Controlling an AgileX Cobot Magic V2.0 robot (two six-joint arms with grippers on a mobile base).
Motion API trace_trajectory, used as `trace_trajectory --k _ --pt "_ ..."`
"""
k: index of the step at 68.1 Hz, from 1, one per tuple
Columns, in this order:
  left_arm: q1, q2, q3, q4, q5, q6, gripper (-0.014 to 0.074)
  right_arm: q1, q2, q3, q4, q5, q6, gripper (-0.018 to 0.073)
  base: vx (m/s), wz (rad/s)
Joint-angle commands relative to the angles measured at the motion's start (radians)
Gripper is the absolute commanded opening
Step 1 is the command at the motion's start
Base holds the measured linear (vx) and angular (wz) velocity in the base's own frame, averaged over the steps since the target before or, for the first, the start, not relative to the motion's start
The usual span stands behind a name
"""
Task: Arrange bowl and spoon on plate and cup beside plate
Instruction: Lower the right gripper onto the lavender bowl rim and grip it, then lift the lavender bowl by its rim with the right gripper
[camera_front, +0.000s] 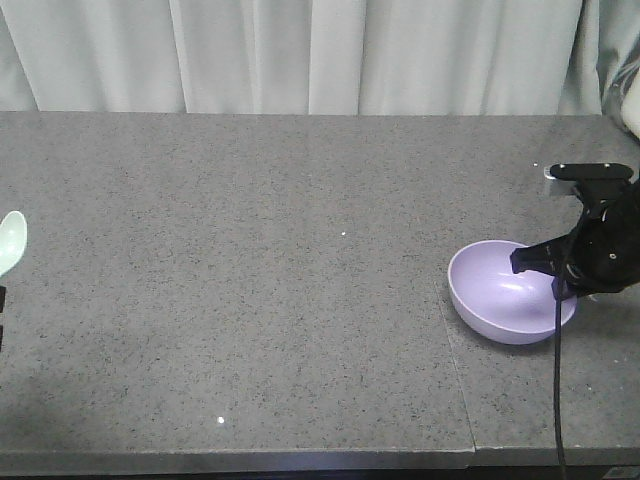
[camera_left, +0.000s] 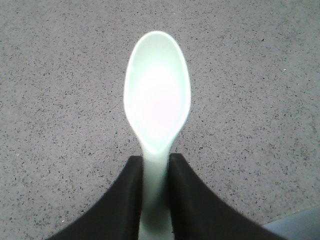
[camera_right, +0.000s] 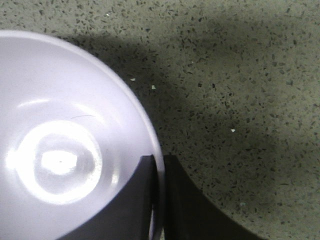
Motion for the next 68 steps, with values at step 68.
trace_trajectory --k 68 --pt "-0.007 -0.008 -0.023 -0.018 -0.055 0.0 0.0066 -0.002 -0.557 0.252 0.597 0.153 -0.464 -0.0001 0.0 0.0"
